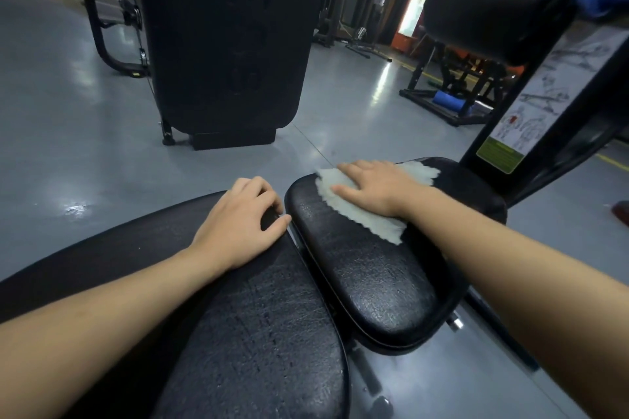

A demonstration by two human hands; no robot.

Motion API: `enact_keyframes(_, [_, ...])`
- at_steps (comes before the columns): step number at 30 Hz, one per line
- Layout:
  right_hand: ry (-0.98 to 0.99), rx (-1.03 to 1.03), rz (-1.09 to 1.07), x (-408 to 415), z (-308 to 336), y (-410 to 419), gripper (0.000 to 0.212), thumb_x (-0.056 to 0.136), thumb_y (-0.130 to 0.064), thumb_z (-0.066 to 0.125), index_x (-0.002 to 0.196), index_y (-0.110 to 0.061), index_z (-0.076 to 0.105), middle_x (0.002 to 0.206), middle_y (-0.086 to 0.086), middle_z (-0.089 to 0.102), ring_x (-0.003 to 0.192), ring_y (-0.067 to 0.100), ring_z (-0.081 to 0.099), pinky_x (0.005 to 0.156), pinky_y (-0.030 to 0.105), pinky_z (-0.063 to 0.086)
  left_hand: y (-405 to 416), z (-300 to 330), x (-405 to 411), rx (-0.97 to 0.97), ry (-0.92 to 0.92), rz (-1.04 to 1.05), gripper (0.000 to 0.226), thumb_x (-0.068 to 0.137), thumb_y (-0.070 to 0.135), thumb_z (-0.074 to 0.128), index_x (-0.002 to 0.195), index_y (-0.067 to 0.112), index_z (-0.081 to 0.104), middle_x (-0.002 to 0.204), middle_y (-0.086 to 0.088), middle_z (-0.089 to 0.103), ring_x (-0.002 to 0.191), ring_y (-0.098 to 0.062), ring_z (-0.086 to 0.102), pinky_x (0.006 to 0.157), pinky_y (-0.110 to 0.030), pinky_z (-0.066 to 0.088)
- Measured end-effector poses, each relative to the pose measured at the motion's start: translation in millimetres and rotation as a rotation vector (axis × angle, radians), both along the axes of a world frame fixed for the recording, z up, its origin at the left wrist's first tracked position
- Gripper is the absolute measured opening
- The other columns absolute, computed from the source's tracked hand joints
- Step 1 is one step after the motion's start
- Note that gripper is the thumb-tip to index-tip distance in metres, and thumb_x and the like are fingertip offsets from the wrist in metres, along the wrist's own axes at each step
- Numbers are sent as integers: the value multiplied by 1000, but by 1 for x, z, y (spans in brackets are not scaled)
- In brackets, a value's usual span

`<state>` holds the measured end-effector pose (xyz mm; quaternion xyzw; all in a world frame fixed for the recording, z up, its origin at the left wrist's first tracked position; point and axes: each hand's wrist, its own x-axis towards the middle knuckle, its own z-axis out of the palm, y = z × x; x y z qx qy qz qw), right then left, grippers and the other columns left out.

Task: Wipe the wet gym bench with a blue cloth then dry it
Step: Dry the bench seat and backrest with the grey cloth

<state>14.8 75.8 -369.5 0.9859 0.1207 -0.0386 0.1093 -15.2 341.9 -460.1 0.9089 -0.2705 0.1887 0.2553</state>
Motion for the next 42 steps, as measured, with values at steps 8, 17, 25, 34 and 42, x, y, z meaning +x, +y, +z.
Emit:
enact_keyframes(8, [50, 4, 64, 13, -13, 43, 80, 88, -81, 18, 154, -38, 25, 155, 2, 36, 140, 29, 35, 112, 52, 28, 0, 2, -1, 14, 2, 7, 28, 89, 60, 41, 92, 37, 57, 102, 19, 45, 104, -7, 41, 83, -26, 35])
enact_keyframes(17, [128, 49, -139, 23, 23, -31, 75, 88, -83, 15, 142, -39, 45, 148, -5, 48, 135, 22, 45, 99, 46, 34, 3, 3, -2, -3, 49, 1, 32, 89, 64, 37, 94, 38, 56, 105, 22, 45, 108, -3, 40, 87, -29, 39])
enact_keyframes(25, [8, 86, -289, 3, 37, -93, 74, 87, -82, 16, 143, -43, 44, 149, -2, 45, 136, 26, 41, 106, 50, 35, 3, 2, -1, -6, 61, -9, 35, 88, 67, 36, 94, 39, 56, 105, 23, 45, 108, -3, 40, 88, -30, 39])
enact_keyframes(34, [-127, 229, -496, -42, 33, -122, 82, 86, -82, 25, 155, -38, 20, 159, 4, 28, 137, 36, 41, 103, 47, 39, 1, 3, -2, 2, 60, 1, 34, 87, 67, 36, 92, 40, 56, 105, 23, 45, 107, -4, 40, 88, -32, 41])
enact_keyframes(42, [-332, 631, -656, -93, 7, -125, 81, 87, -73, 45, 154, -33, 22, 147, 7, 35, 133, 31, 43, 99, 42, 39, -1, 2, -1, -5, 51, 5, 23, 91, 59, 48, 88, 38, 57, 103, 21, 45, 107, -7, 40, 87, -31, 37])
